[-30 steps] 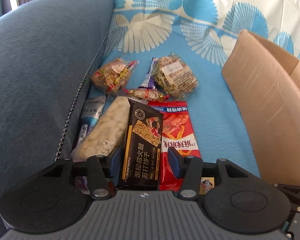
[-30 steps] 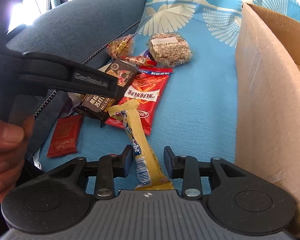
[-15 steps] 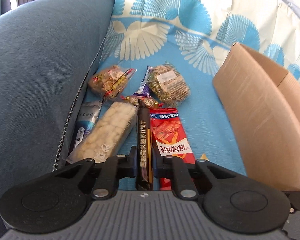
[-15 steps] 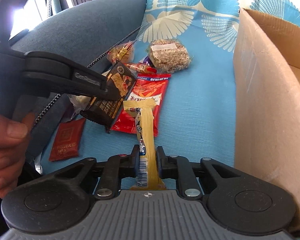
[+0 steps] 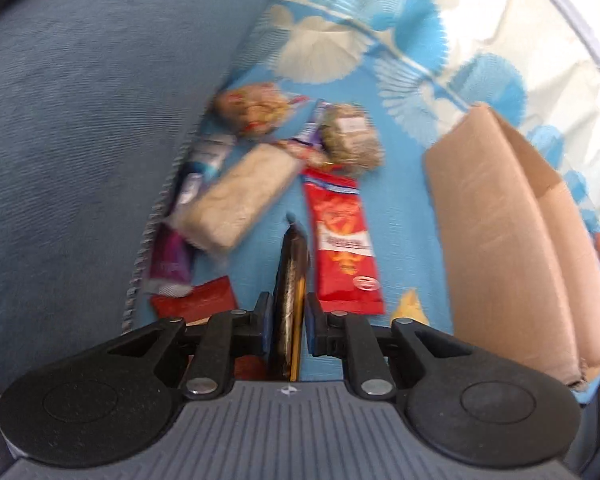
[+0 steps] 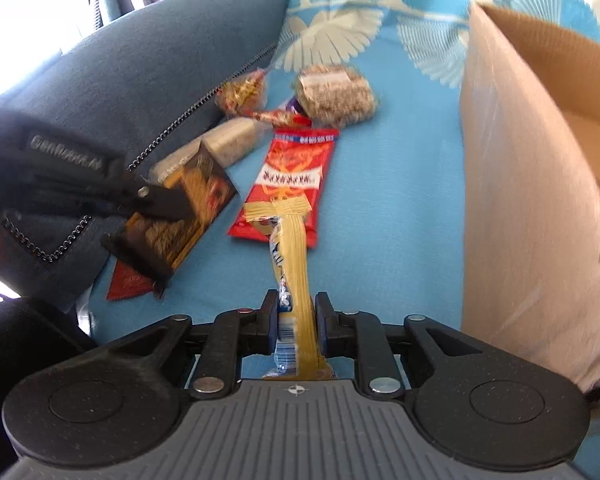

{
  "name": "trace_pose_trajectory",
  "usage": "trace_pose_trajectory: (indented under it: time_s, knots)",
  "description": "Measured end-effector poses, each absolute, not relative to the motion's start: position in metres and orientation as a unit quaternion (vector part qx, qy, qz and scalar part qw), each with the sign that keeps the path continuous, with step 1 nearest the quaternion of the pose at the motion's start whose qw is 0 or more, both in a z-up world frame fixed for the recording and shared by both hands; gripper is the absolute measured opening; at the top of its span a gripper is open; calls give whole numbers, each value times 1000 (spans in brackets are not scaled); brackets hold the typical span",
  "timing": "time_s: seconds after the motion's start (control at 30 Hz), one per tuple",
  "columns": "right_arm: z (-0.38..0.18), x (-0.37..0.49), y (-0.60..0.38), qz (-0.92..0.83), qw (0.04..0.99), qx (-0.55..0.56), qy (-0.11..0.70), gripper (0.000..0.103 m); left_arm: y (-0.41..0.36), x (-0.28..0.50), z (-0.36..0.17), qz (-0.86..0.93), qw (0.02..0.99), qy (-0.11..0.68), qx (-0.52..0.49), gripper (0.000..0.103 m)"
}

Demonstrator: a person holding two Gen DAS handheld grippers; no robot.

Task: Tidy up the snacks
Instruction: 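Lift the yellow bar with the right gripper while the left gripper grasps the dark biscuit pack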

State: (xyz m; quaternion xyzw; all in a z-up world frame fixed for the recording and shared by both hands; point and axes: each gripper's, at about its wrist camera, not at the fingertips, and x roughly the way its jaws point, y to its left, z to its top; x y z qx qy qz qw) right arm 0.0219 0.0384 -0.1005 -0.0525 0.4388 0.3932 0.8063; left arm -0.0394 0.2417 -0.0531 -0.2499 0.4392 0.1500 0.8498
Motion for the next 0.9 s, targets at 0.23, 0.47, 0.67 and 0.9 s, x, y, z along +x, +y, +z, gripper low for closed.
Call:
trace_pose_trajectory:
  time_s: [0.23,0.47,0.67,0.9]
  knots:
    - [-97,20,35,406,800,-35,441,43,222,-30,-55,157,857,456,-182,43]
    - [-100,21,38,408,794,-45,448,45,201,-14,-67,146,849,495,-116,60]
    - [-102,21,38,407,795,-54,447,45,193,-4,-79,143,837,519,-93,63]
    - [-102,18,40,407,799,-71,437,44,193,1,-85,144,830,531,-90,54]
